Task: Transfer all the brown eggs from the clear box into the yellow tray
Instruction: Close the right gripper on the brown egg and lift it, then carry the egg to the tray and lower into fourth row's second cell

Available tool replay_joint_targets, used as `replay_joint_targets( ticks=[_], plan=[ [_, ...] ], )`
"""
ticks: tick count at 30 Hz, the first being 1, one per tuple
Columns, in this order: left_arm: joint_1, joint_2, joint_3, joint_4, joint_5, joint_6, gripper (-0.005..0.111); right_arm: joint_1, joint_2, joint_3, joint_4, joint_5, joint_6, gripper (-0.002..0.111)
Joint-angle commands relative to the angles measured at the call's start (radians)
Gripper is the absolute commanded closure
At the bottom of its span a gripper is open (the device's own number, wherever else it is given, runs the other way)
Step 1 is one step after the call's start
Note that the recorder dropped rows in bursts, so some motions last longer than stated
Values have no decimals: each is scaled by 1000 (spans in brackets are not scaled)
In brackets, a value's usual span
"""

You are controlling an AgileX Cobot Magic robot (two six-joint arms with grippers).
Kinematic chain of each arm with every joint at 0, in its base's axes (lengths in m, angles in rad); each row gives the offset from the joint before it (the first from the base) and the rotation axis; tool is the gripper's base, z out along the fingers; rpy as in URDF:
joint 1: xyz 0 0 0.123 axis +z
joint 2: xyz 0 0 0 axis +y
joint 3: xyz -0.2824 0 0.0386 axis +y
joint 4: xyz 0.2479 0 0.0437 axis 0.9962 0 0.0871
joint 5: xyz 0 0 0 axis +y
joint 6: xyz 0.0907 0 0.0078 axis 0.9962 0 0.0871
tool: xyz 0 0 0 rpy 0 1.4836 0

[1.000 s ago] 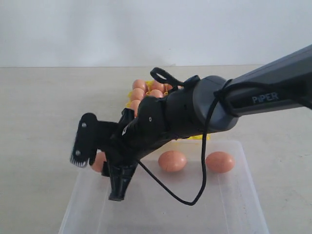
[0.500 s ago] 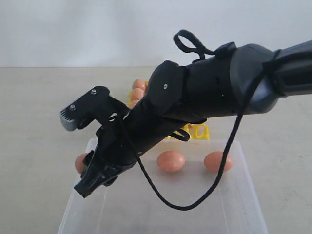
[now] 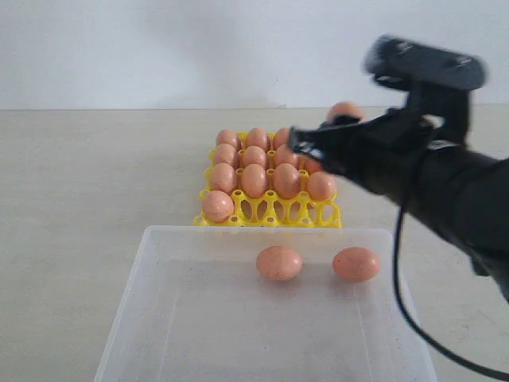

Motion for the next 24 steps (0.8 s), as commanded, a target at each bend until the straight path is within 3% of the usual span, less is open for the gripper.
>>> replay_joint_targets(
  ticks=[1,5,7,8,9,10,11,12,13,15,19,21,24],
  plan=[
    [-9,-2,4,-1,0,3,103,-11,-123,34,-125,-535,18,108],
    [-9,-2,4,-1,0,3,103,-118,-175,-46,-409,-477,-11,108],
    [-9,-2,4,-1,0,3,103,-196,-189,-109,-570,-219,28,108],
    [-9,-2,4,-1,0,3,103,-253,-191,-145,-690,4,116,108],
    [-9,-2,4,-1,0,3,103,-300,-191,-180,-887,188,232,108],
    [-9,-2,4,-1,0,3,103,-341,-183,-213,-1222,341,431,108],
    [-9,-2,4,-1,0,3,103,-354,-178,-222,-1403,383,558,108],
    [-9,-2,4,-1,0,3,103,-375,-165,-223,-1674,402,782,108],
    [-9,-2,4,-1,0,3,103,-383,-154,-223,-1775,407,903,108],
    [-9,-2,4,-1,0,3,103,-401,-69,-223,-2081,359,1324,108],
    [-9,-2,4,-1,0,3,103,-400,142,-223,-2609,69,1802,108],
    [-9,-2,4,-1,0,3,103,-400,226,-223,-2728,51,1850,108],
    [-9,-2,4,-1,0,3,103,-400,283,-223,-2736,113,1759,108]
  ],
)
